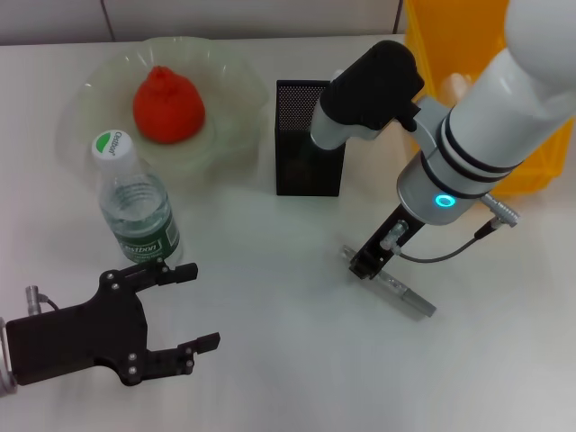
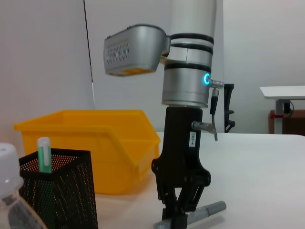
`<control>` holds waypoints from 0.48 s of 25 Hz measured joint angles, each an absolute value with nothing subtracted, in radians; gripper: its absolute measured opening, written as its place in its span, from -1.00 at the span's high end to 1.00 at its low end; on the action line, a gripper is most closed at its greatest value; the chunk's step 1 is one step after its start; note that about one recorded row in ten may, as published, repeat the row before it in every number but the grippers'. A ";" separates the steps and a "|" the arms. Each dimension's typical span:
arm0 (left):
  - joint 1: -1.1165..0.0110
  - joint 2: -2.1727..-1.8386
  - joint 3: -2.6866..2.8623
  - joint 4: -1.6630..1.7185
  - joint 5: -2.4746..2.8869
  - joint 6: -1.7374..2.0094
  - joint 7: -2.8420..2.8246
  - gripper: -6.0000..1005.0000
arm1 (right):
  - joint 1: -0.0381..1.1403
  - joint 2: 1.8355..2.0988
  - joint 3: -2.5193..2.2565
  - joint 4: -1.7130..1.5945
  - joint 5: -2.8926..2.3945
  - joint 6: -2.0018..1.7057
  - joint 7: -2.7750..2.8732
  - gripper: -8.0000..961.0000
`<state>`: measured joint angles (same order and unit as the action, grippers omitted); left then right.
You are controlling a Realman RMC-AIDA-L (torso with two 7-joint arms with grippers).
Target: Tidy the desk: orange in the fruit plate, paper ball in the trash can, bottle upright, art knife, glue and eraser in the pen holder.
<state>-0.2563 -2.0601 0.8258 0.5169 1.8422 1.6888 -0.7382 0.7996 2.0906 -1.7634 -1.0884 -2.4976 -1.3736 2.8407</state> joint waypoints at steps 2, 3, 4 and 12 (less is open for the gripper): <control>-0.255 -2.060 0.826 0.517 1.842 1.690 -0.738 -0.62 | 0.765 2.088 -1.722 -1.164 -2.488 -1.395 2.819 0.68; -0.255 -2.059 0.826 0.517 1.842 1.691 -0.738 -0.62 | 0.745 2.087 -1.696 -1.203 -2.479 -1.403 2.806 0.69; -0.254 -2.059 0.826 0.517 1.842 1.691 -0.738 -0.62 | 0.716 2.086 -1.658 -1.260 -2.462 -1.415 2.787 0.69; -0.258 -2.058 0.825 0.515 1.842 1.688 -0.737 -0.62 | 0.522 2.090 -1.413 -1.519 -2.162 -1.335 2.491 0.70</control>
<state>-0.2581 -2.0585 0.8253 0.5154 1.8423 1.6882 -0.7366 0.5222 2.0903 -1.4131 -1.5189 -2.1619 -1.3351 2.4914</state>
